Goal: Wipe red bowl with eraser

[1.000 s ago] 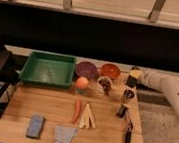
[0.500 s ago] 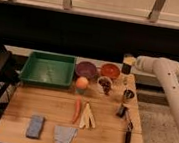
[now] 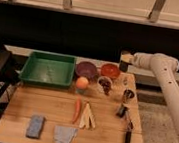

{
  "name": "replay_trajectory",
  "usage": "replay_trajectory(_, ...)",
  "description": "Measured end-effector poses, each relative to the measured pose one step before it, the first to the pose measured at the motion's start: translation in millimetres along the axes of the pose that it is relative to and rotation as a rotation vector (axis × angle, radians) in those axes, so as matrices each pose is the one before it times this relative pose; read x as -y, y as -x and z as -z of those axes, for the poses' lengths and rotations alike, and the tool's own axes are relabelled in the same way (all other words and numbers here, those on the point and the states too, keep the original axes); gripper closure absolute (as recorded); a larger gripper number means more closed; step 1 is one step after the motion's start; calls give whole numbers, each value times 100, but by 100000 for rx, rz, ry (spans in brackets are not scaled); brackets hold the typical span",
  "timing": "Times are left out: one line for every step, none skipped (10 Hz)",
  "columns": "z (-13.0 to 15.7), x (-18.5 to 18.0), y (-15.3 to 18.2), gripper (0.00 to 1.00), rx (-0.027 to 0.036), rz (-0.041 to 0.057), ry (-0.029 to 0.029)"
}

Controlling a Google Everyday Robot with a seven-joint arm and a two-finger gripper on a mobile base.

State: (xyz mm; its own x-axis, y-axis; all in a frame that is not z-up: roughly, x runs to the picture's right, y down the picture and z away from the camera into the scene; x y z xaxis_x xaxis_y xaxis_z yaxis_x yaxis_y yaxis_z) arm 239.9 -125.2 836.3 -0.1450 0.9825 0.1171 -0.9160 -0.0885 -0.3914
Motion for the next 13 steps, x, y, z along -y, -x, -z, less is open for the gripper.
replay_trajectory(-38, -65, 8, 81, -25, 178, 90)
replay_trajectory(-115, -187, 153, 81, 635, 1117, 1210)
replay_trajectory(-221, -210, 378, 81, 1089, 815, 2060)
replay_trajectory(-1320, -1125, 725, 81, 1669, 1395, 4577)
replay_trajectory(-1605, -1299, 555, 81, 994, 976, 4145)
replay_trajectory(-1349, -885, 301, 81, 412, 624, 3114)
replay_trajectory(-1606, -867, 316, 81, 14, 977, 3570)
replay_trajectory(-1984, -707, 329, 81, -643, 1778, 3390)
replay_trajectory(-1294, -392, 90, 81, -368, 1264, 1578)
replay_trajectory(-1120, 78, -310, 81, -344, 1315, 900)
replay_trajectory(-723, 535, -846, 81, -349, 1051, -314)
replay_trajectory(-638, 353, -714, 81, -307, 607, -638)
replay_trajectory(-486, 183, -436, 81, -342, 753, -787)
